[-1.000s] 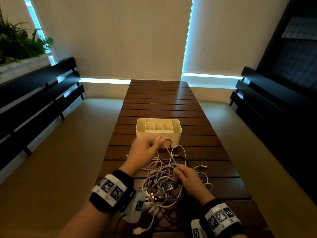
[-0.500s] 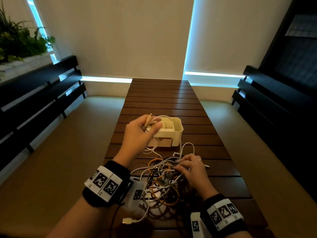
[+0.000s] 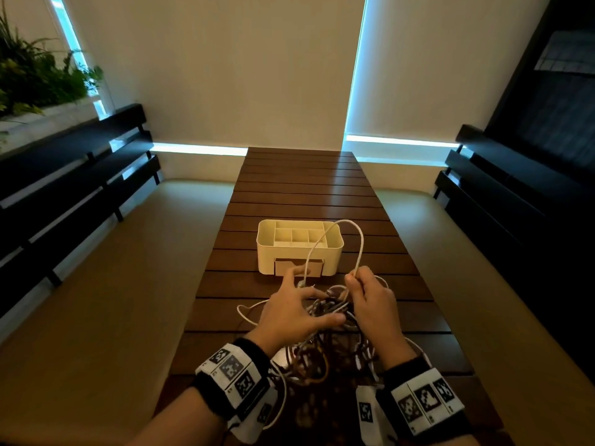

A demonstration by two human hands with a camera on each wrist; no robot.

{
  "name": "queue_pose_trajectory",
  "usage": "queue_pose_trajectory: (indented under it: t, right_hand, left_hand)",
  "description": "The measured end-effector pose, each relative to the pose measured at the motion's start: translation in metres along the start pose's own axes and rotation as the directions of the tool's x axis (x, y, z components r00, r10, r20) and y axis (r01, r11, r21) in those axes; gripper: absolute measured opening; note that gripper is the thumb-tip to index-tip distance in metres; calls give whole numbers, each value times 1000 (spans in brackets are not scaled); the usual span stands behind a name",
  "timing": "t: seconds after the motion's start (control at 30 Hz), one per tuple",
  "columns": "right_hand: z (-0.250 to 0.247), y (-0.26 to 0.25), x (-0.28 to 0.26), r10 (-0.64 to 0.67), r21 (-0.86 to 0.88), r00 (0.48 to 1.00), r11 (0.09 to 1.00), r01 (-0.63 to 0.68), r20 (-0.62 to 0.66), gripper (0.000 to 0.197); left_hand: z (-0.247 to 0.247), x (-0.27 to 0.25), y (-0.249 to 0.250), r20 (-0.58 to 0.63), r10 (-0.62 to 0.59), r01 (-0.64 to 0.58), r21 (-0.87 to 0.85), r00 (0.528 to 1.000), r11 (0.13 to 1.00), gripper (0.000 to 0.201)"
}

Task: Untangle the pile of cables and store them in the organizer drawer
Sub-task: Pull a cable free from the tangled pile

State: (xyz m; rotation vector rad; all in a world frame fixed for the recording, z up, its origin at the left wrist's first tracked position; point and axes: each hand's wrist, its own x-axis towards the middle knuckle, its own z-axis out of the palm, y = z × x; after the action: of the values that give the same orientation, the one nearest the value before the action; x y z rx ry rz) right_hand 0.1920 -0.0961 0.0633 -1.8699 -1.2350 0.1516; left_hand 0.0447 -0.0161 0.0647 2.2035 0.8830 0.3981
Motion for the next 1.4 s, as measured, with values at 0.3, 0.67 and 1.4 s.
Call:
queue_pose_trajectory:
  t: [0.3, 0.67, 1.4]
  right_hand:
    - [-6, -12, 10, 200, 291, 961, 947, -138, -193, 19]
    - [-15, -14, 15, 423, 742, 861, 665, -84, -282, 21]
    - [-27, -53, 22, 7, 646, 995, 761, 61, -103, 17]
  left_hand:
    - [15, -1, -4, -303, 372, -339, 155, 878, 928, 20]
    - [-2, 1, -49, 227, 17, -116, 432, 974, 894, 34]
    - [9, 18, -8, 312, -53, -11, 200, 949, 980, 21]
